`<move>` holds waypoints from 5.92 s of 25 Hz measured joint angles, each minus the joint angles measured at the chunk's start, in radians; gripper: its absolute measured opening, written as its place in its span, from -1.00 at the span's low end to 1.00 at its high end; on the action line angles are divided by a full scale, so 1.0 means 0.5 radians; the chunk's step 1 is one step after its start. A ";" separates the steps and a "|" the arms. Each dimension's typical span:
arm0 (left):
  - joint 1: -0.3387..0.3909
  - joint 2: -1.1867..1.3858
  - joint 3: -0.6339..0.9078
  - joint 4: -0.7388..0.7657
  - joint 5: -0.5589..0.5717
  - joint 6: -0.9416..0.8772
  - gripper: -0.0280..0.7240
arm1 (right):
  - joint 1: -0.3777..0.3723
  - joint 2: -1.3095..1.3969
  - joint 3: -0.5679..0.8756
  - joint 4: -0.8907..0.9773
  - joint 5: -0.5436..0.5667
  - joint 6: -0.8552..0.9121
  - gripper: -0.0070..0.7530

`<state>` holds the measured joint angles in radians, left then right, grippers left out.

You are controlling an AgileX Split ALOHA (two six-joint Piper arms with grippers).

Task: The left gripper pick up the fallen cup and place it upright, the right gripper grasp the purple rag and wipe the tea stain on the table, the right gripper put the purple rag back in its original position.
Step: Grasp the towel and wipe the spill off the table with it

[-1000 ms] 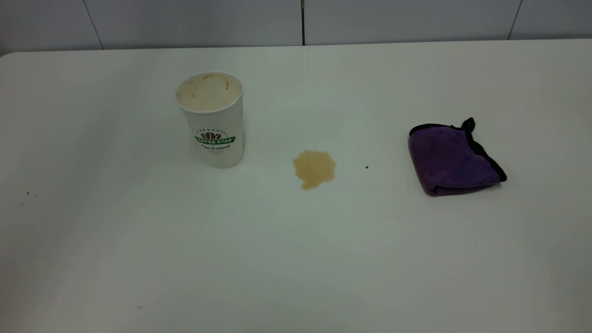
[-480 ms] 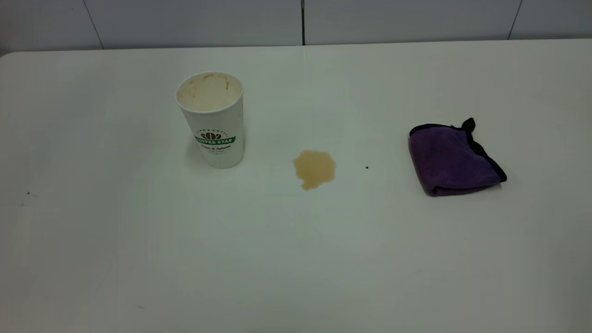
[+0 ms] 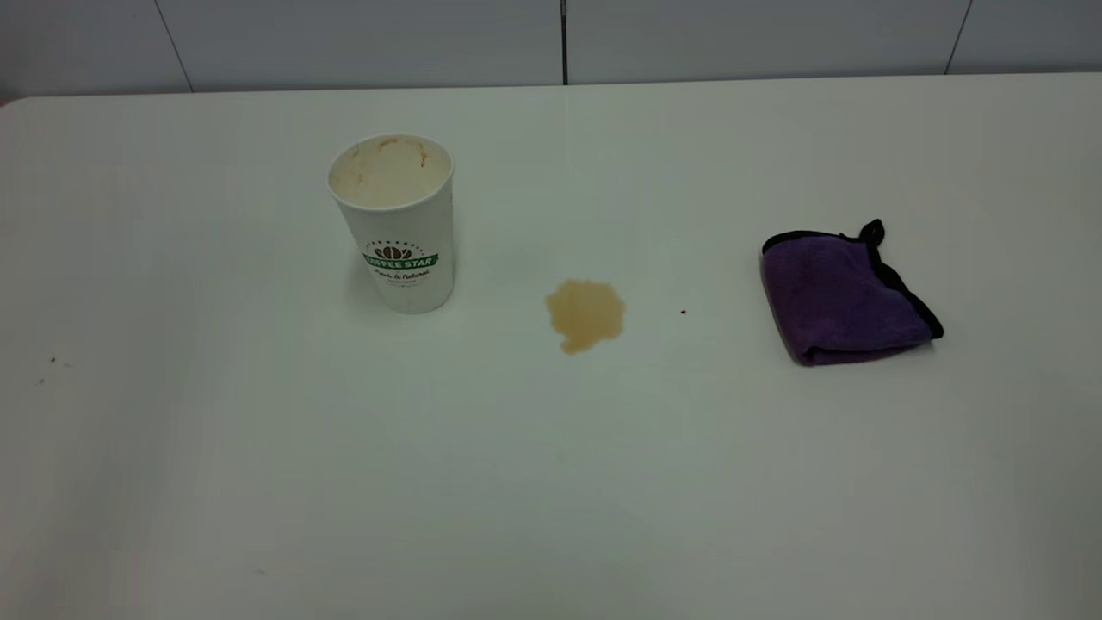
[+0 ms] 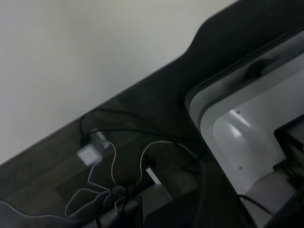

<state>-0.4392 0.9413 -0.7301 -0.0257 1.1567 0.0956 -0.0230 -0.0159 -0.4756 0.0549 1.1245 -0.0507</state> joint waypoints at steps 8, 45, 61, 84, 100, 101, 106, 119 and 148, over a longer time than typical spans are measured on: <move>0.000 -0.503 0.418 -0.002 -0.087 0.002 0.37 | 0.000 0.000 0.000 0.000 0.000 0.000 -0.35; 0.817 -1.921 0.485 -0.002 -0.044 0.002 0.37 | 0.000 0.000 0.000 0.000 0.000 0.000 -0.35; 0.817 -1.921 0.485 -0.003 -0.044 0.002 0.37 | 0.000 0.000 0.000 0.027 0.000 0.000 -0.35; 0.817 -1.921 0.485 -0.003 -0.044 0.002 0.37 | 0.000 1.806 -0.082 0.766 -0.881 -1.045 0.31; 0.817 -1.921 0.485 -0.003 -0.044 0.002 0.37 | 0.332 3.519 -0.961 0.583 -1.199 -1.099 0.31; 0.817 -1.921 0.485 -0.003 -0.044 0.002 0.37 | 0.360 3.628 -1.039 0.476 -1.188 -1.000 0.31; 0.817 -1.921 0.485 -0.003 -0.044 0.002 0.37 | 0.515 4.123 -1.464 -0.110 -0.943 -0.348 0.31; 0.817 -1.921 0.485 -0.003 -0.044 0.002 0.37 | 0.575 4.871 -2.240 -0.248 -0.825 -0.213 0.31; 0.817 -1.921 0.485 -0.003 -0.044 0.002 0.37 | 0.943 5.308 -2.812 0.456 -1.044 -0.684 -0.87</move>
<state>-0.0309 -0.0192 -0.4878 -0.0273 1.1346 0.0967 0.4487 2.6384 -1.8818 0.2828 0.6026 -0.3929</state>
